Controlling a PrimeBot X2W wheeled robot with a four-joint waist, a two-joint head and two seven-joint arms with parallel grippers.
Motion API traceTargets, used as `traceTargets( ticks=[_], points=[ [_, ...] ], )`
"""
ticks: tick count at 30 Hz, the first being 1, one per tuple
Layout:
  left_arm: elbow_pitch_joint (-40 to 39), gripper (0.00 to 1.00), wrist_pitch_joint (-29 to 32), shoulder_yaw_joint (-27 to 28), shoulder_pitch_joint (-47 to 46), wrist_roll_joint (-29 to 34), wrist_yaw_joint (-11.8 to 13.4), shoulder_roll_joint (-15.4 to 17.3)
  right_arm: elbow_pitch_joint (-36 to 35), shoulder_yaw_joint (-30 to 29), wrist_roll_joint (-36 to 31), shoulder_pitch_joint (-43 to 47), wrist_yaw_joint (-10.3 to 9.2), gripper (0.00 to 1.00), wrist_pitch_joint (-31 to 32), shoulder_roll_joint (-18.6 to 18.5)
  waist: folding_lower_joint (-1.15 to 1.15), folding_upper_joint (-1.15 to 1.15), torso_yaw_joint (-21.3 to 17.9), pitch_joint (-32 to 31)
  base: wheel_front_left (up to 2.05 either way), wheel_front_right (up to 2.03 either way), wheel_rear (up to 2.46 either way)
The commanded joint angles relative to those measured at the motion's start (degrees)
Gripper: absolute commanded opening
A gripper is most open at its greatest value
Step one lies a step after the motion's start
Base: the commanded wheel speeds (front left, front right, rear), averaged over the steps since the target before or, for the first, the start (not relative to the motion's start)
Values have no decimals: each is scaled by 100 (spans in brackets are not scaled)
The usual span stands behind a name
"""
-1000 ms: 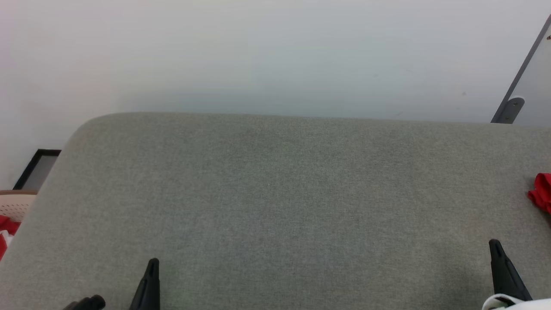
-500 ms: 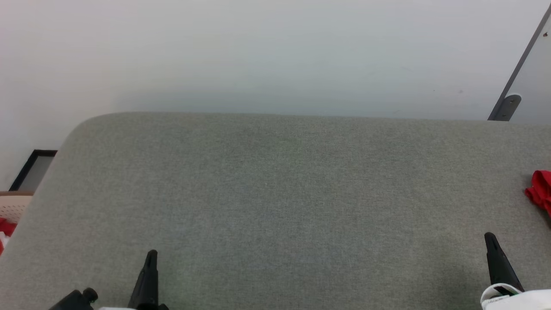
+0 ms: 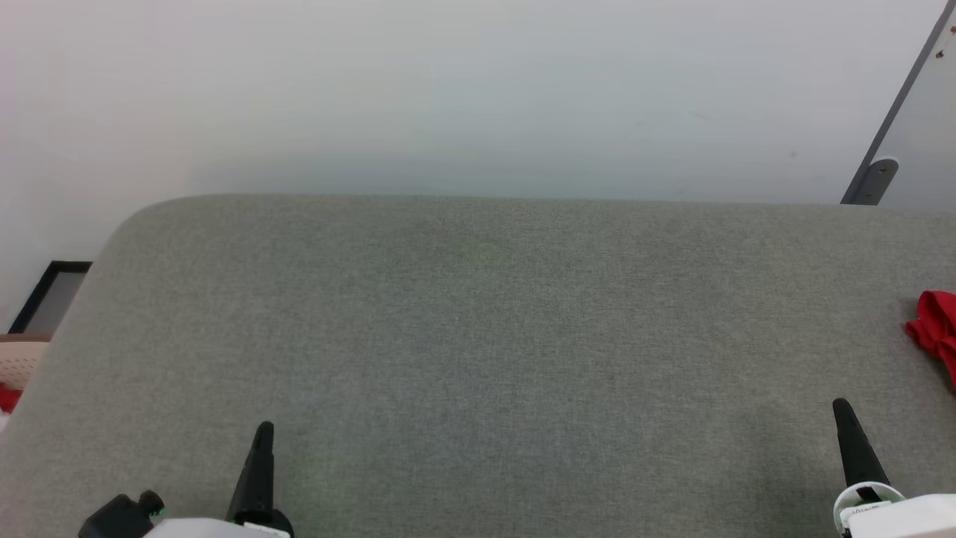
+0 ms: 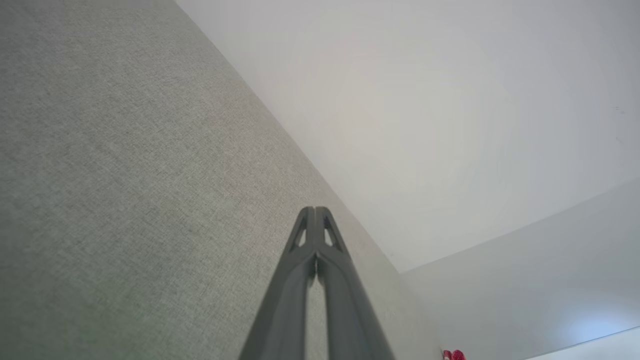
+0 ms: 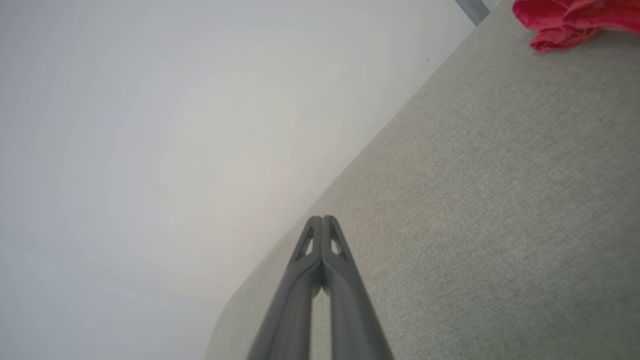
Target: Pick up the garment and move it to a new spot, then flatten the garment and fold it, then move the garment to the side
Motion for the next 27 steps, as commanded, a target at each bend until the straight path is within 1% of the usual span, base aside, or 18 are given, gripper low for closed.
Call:
traceTargets(
  ticks=[1,27],
  points=[
    [-31,0,44,36,-150,-184,1,11,-19,-40,169,-175,-3,0,28,10,0,0,-7,4,0,0,0],
    [140,0,440,149,-448,-1533,2,-75,248,-73,1439,-432,-5,0,310,136,0,0,-106,49,0,0,0]
  ],
)
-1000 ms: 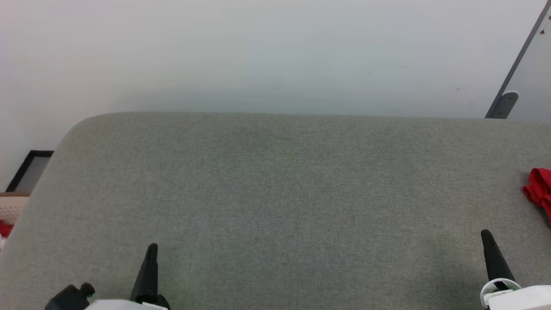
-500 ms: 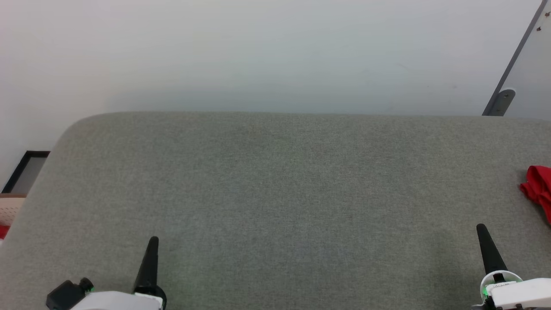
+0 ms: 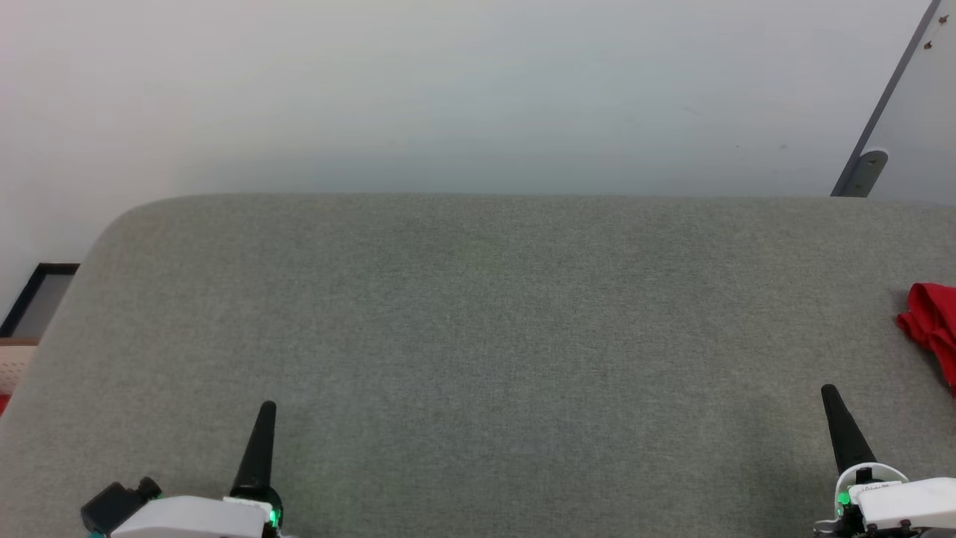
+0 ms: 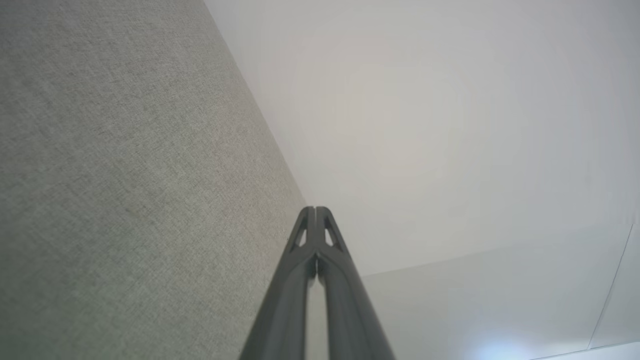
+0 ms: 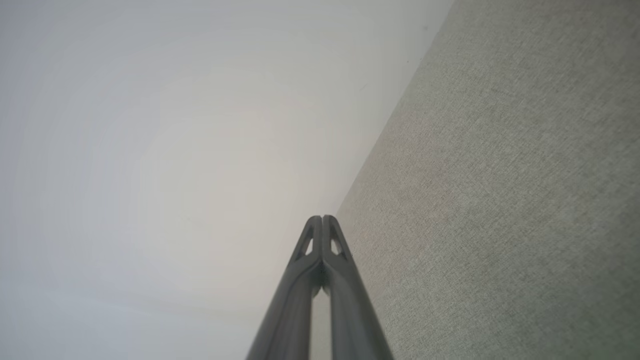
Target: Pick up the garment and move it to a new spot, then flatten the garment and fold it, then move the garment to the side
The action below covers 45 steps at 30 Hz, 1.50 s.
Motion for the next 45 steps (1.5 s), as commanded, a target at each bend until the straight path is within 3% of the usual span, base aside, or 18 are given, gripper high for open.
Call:
traceTargets(
  ticks=[1,45],
  points=[
    [-22,0,28,21,-121,-105,2,-4,-19,-25,107,-130,-5,0,20,10,0,0,-4,2,0,0,0],
    [217,0,570,200,-502,-1841,1,-134,343,-64,1776,-466,-7,0,394,179,0,0,-177,82,0,0,0]
  ],
)
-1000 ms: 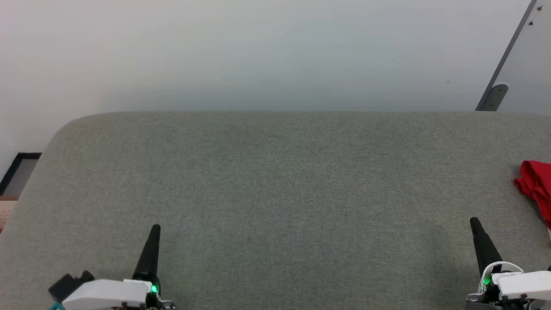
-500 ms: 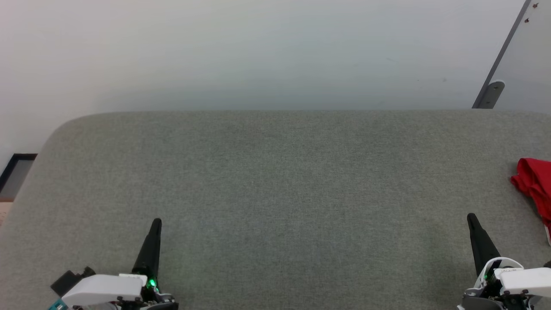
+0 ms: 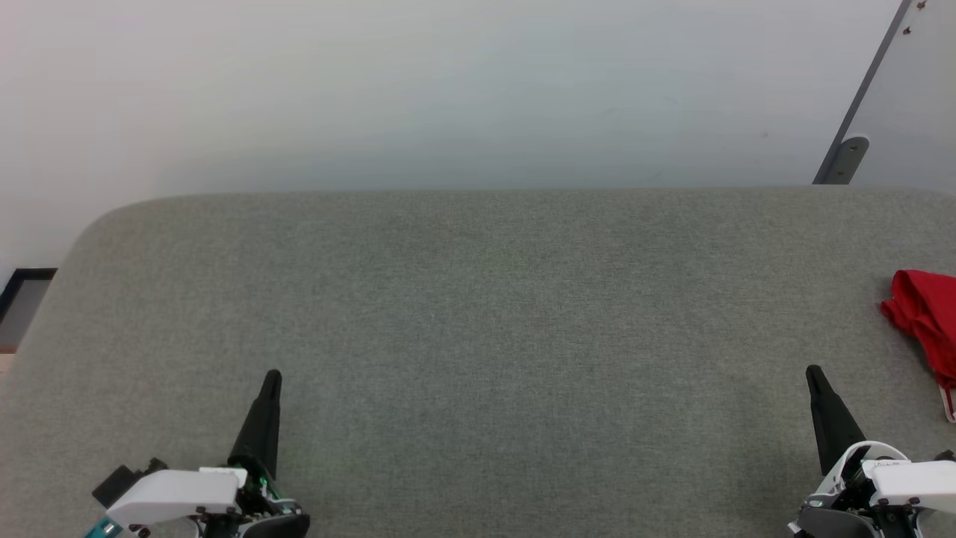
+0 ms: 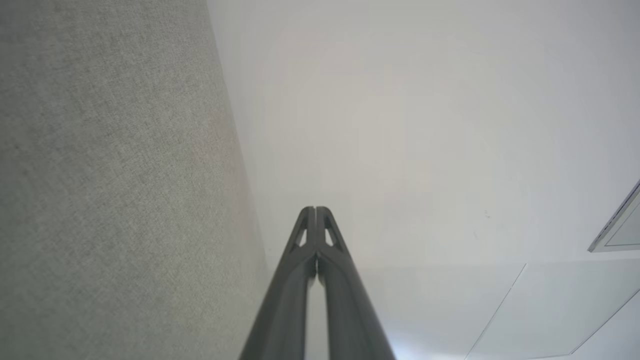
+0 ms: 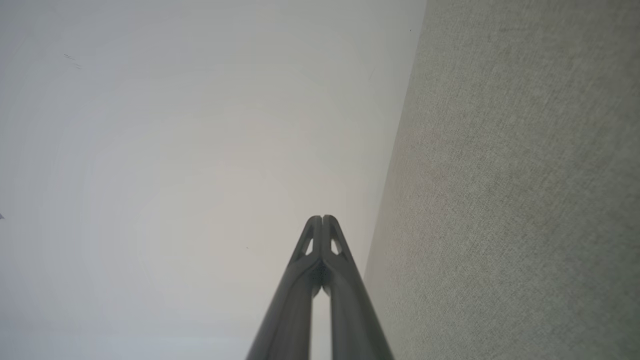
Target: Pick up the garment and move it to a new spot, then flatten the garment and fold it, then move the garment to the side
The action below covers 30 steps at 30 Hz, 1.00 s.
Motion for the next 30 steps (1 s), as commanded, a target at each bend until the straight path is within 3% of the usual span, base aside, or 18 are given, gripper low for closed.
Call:
traceTargets(
  ticks=[1,30],
  points=[
    [17,0,36,18,-73,-94,1,-10,21,-4,108,-100,-6,0,28,27,0,0,-6,3,0,0,0],
    [24,0,74,53,-88,-113,0,-37,30,-5,149,-79,-6,0,38,33,0,0,-15,7,0,0,0]
  ],
)
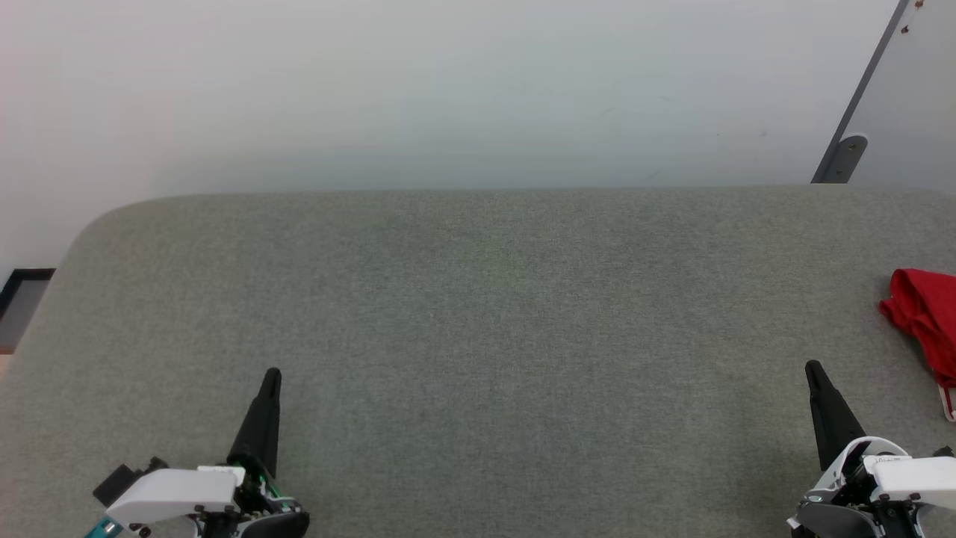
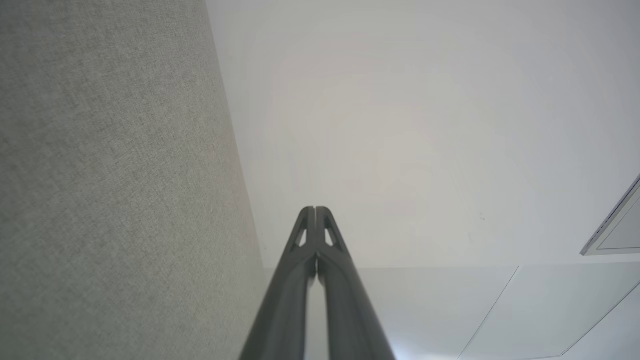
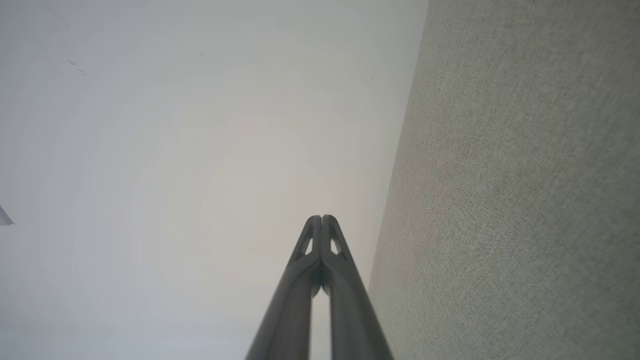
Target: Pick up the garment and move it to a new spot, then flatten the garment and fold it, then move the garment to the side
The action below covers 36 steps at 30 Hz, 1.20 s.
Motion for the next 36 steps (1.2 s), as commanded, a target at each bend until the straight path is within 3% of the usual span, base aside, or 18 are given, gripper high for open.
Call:
traceTargets(
  ticks=[1,36],
  points=[
    [9,0,22,15,-57,-5,0,-11,2,0,13,-16,-6,0,13,23,0,0,0,0,0,0,0],
    [10,0,39,41,-60,25,1,-30,2,0,12,-16,-6,0,13,24,0,0,0,0,0,0,0]
  ],
)
